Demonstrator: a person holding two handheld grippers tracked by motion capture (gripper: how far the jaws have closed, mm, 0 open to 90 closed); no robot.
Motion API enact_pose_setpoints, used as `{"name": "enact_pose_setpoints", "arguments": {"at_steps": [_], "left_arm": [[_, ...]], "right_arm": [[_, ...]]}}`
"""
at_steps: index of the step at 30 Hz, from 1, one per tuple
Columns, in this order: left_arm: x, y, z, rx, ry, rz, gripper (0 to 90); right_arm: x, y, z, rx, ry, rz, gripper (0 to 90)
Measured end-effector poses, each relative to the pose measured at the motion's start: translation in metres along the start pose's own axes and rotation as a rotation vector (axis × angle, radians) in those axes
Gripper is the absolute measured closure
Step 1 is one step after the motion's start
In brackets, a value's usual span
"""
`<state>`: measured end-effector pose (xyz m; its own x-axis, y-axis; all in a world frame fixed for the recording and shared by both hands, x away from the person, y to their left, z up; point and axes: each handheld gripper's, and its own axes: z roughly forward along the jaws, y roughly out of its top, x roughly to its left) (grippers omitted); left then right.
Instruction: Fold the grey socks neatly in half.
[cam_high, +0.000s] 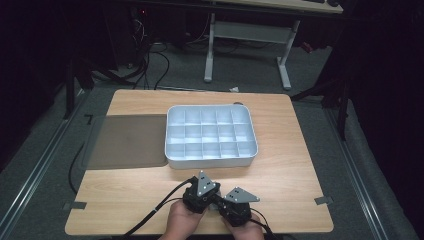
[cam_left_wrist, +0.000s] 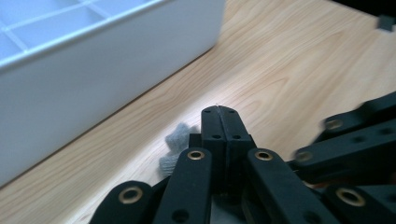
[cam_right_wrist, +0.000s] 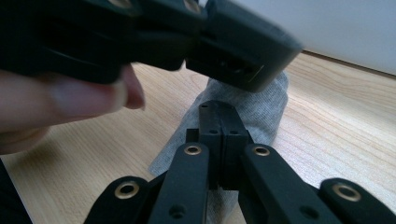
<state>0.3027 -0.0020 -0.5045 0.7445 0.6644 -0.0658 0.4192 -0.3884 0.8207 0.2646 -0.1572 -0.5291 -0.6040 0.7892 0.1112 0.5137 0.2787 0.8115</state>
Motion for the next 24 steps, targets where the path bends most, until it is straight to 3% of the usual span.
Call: {"name": "enact_pose_setpoints", "arguments": {"at_steps": [3,15,18,24], "left_arm": [[0.007,-0.009,0.002,0.003,0.010,-0.027,90.0],[0.007,-0.015,0.002,-0.006,0.030,-0.023,90.0],[0.006,-0.016,0.002,-0.012,0.034,-0.024,90.0],[0.006,-0.017,0.002,-0.016,0.033,-0.025,90.0]], "right_arm": [[0.001,-0.001,-0.001,-0.005,0.001,0.002,90.0],[-0.004,0.001,-0.011,-0.032,0.015,0.030,89.0],[-0.003,0.003,-0.023,-0.070,0.030,0.034,83.6],[0.000,0.002,-0.022,-0.052,0.039,0.042,78.6]]}}
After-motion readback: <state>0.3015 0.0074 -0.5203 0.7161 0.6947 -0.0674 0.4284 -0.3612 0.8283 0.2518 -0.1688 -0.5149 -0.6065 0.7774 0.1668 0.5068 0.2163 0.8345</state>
